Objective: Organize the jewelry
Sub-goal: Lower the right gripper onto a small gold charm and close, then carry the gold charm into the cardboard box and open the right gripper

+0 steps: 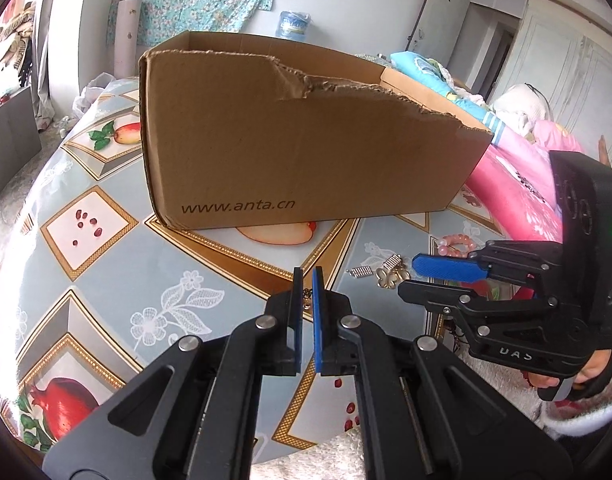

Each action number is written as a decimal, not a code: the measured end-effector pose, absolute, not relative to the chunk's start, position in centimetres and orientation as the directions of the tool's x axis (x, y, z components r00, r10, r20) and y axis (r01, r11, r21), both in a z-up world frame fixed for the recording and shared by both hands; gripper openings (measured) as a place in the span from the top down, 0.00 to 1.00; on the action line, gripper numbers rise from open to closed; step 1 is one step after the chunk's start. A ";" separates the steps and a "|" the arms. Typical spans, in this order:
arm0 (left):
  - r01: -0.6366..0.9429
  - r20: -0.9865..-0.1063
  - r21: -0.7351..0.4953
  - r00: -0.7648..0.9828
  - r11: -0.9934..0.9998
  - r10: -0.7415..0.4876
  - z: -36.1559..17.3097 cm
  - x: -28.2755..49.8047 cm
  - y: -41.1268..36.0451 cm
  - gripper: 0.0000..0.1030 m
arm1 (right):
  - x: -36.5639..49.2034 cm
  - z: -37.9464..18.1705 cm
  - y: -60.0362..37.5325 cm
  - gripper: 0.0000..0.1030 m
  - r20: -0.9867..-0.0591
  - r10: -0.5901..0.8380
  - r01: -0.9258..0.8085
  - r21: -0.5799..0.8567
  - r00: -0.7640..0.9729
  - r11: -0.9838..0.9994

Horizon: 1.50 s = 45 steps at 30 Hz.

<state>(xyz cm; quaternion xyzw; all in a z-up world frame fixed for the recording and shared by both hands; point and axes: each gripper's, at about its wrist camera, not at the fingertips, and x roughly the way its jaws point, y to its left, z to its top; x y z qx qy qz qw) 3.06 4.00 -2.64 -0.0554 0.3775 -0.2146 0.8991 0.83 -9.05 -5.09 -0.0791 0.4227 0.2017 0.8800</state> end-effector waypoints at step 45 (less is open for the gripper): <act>0.329 -0.659 -0.277 0.618 0.903 -0.428 -3.1 3.0 5.3 0.97 | 1.6 -4.4 -10.9 0.89 -0.802 0.326 -0.420 0.104 0.500 0.901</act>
